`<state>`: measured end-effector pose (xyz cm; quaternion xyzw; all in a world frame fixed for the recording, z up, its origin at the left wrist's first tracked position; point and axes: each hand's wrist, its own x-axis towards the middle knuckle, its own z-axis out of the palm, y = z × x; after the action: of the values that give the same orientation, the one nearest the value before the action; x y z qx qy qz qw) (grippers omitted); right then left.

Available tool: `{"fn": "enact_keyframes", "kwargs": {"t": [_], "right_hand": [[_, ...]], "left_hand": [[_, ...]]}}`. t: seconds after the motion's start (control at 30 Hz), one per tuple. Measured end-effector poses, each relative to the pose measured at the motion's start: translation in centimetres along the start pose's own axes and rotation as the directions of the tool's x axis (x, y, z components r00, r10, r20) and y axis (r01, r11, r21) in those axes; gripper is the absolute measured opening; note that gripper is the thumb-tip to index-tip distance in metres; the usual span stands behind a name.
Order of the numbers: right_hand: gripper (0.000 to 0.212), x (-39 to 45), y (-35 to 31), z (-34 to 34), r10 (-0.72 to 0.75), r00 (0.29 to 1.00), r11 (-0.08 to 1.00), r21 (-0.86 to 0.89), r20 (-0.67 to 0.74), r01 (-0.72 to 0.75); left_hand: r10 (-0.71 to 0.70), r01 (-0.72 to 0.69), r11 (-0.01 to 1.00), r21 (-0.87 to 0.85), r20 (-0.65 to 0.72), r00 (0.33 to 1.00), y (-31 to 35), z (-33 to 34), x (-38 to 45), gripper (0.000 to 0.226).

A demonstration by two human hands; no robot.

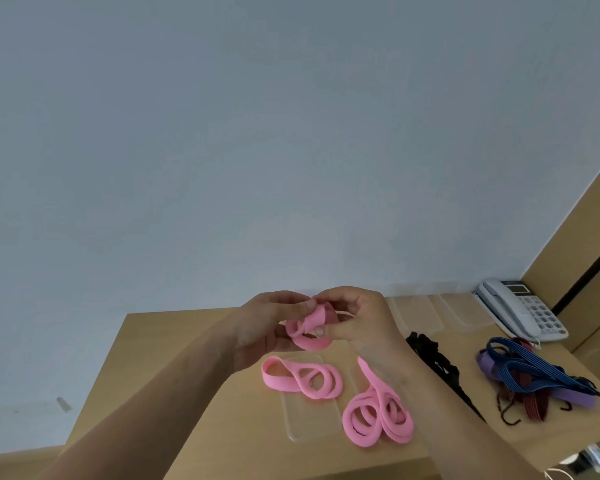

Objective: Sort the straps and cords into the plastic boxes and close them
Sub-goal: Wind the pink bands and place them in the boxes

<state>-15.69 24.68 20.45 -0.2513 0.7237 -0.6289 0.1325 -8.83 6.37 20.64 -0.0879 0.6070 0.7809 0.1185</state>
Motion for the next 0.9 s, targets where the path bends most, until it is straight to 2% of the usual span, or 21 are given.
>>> {"fn": "enact_keyframes", "kwargs": {"t": [0.1,0.27,0.33,0.4,0.53,0.63,0.7,0.8,0.9], "right_hand": [[0.050,-0.1,0.7,1.4,-0.040,0.998,0.999,0.020,-0.051,0.041],[0.046,-0.9,2.7,3.7,-0.103,0.985,0.994,0.007,-0.137,0.105],[0.045,-1.5,3.6,4.3,-0.059,0.985,0.996,0.051,-0.162,0.068],[0.045,-2.0,4.2,4.6,-0.010,0.987,0.996,0.084,-0.159,0.024],[0.045,-2.6,4.6,4.6,0.048,0.990,0.998,0.038,-0.134,-0.043],[0.061,-1.9,5.3,4.2,0.104,0.991,0.993,0.070,-0.081,-0.099],[0.064,-1.0,6.2,3.7,0.166,0.984,0.979,0.134,-0.064,-0.156],[0.052,0.9,7.4,3.2,0.204,0.977,0.969,0.153,-0.056,-0.194],[0.040,2.9,8.0,3.4,0.252,0.967,0.942,0.238,-0.029,-0.238]], "left_hand": [[-0.018,0.018,0.998,-0.063,0.006,1.000,-0.7,-1.0,-0.3,0.036],[-0.049,0.046,0.990,-0.135,-0.021,0.999,-2.1,-2.2,-0.6,0.054],[-0.057,0.051,0.989,-0.138,-0.039,0.998,-2.8,-2.3,-0.4,0.060],[-0.061,0.053,0.987,-0.152,-0.047,0.997,-3.5,-2.4,-0.1,0.055],[-0.084,0.066,0.972,-0.225,-0.074,0.994,-4.8,-2.8,1.0,0.047],[-0.107,0.078,0.951,-0.298,-0.081,0.991,-5.4,-3.2,2.1,0.050],[-0.118,0.077,0.937,-0.342,-0.102,0.988,-5.6,-3.7,2.9,0.052],[-0.116,0.063,0.932,-0.357,-0.128,0.985,-5.6,-4.3,3.9,0.051],[-0.102,0.062,0.958,-0.282,-0.129,0.986,-5.0,-4.7,4.7,0.035]]}}
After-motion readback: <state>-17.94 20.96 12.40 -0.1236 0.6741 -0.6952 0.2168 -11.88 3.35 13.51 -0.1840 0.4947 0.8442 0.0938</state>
